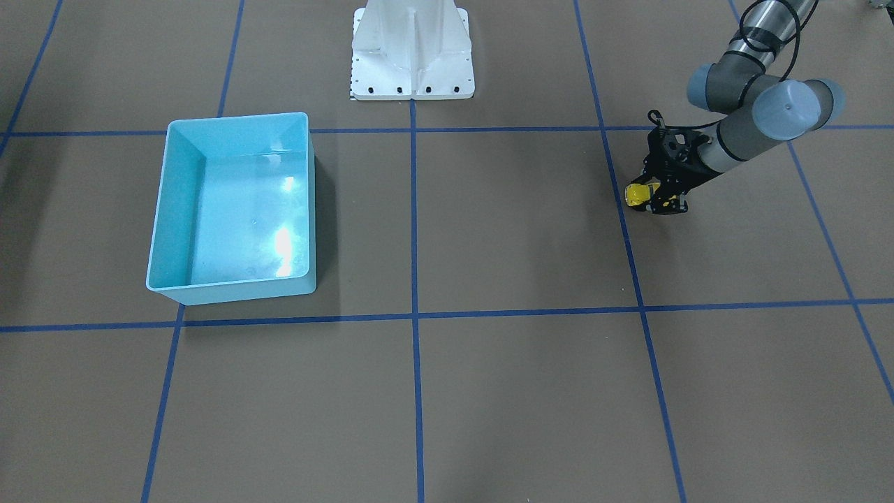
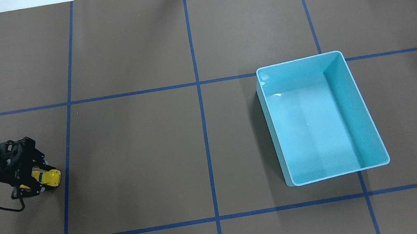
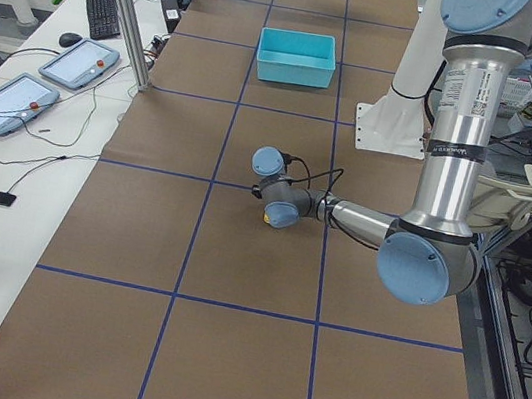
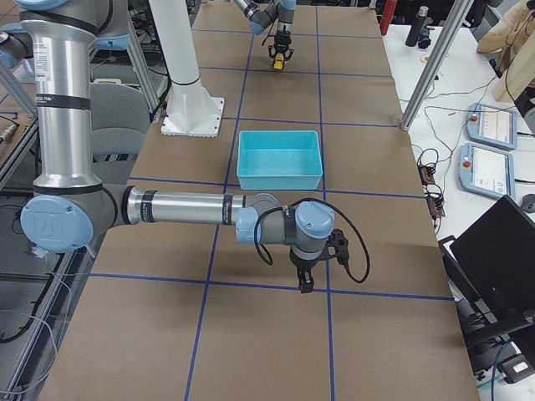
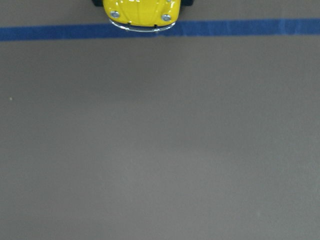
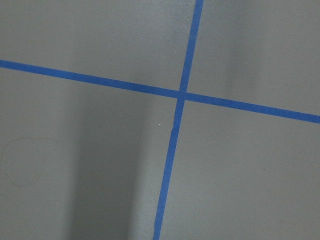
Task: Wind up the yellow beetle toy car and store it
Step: 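Keep pressing the car and pull it farther back with the left gripper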
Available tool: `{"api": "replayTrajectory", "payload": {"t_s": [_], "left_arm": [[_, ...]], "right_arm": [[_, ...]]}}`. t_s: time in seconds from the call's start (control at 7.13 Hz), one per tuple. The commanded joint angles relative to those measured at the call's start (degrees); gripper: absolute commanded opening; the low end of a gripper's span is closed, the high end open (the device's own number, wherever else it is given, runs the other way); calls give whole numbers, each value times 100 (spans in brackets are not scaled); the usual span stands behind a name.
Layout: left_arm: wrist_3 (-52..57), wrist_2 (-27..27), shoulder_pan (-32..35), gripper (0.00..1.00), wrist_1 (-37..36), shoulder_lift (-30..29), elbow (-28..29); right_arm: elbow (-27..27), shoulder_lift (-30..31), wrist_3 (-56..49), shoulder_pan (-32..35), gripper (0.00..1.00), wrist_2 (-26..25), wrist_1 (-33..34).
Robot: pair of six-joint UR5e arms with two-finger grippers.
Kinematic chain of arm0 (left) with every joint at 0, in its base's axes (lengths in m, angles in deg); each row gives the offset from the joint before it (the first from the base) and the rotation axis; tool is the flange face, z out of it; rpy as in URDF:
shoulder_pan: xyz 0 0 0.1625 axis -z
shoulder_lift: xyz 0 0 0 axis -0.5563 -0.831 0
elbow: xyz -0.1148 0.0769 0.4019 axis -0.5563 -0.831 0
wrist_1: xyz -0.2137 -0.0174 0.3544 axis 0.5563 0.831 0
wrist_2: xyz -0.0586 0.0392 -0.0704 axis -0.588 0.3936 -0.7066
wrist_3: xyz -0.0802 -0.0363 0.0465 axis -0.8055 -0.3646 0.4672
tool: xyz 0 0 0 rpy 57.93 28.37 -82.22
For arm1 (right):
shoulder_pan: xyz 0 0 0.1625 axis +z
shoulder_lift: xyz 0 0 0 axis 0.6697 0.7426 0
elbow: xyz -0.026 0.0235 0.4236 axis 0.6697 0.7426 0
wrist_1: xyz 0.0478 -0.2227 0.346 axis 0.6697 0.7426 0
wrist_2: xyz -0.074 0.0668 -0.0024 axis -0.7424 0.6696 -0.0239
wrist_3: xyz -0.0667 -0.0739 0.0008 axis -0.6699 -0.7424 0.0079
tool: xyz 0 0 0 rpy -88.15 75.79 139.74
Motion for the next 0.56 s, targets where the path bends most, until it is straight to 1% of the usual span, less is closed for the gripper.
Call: {"api": "replayTrajectory", "payload": {"t_s": [0.0, 0.14, 0.28, 0.42], "left_arm": [[0, -541, 508, 0, 576, 92, 583], [43, -788, 842, 0, 945, 145, 917], [383, -913, 1194, 95, 1340, 363, 1382], [395, -1279, 1424, 100, 1457, 365, 1500]], "right_arm": [[6, 12, 0, 0, 100, 6, 4], [6, 12, 0, 0, 100, 6, 4], [6, 81, 0, 0, 100, 6, 4], [6, 143, -9, 0, 100, 6, -5]]}}
